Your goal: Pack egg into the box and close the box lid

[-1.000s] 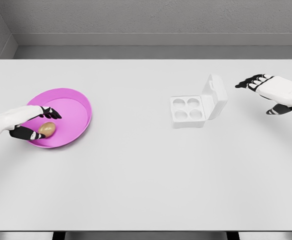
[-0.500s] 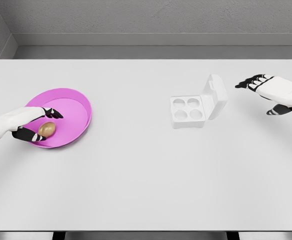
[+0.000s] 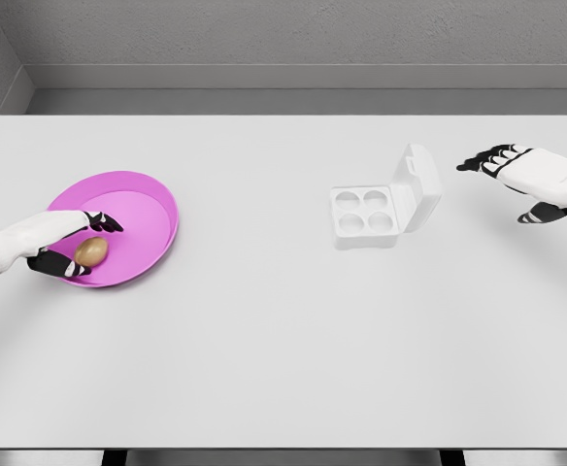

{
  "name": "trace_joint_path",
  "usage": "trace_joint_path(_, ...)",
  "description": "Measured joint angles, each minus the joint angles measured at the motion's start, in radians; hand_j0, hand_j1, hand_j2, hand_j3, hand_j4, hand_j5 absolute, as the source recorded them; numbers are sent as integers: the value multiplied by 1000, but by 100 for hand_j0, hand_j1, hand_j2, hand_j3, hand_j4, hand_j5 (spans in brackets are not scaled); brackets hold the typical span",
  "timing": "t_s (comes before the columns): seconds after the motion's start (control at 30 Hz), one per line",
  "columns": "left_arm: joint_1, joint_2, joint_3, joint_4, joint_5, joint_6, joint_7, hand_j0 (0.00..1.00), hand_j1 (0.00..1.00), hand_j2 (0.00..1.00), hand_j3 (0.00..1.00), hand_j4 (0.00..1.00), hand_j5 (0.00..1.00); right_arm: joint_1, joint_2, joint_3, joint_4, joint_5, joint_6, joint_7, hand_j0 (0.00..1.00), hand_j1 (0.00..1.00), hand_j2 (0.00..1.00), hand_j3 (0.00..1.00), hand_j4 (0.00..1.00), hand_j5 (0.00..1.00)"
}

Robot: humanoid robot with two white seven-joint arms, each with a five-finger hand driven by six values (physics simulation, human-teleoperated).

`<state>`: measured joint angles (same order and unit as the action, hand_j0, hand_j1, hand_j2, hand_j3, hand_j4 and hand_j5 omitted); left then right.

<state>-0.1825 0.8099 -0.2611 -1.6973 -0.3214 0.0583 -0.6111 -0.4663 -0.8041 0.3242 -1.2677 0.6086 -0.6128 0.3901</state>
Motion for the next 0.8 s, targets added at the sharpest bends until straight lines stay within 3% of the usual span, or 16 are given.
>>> trace_joint_path(0.43, 0, -14, -1, 12, -17, 0, 0, 74, 74, 74, 74, 74, 74, 0, -2, 0, -1, 0, 0, 0, 100, 100, 100, 100, 100, 100)
trace_joint_path(0.73, 0, -16, -1, 16, -19, 0, 0, 52, 52, 52, 52, 52, 52, 0, -3, 0, 0, 0, 0, 0, 100, 100, 100, 100, 100, 100)
trace_joint_path(0.8, 0, -16, -1, 16, -19, 0, 0, 52, 52, 52, 52, 52, 52, 0, -3, 0, 0, 0, 0, 0, 100, 100, 100, 100, 100, 100)
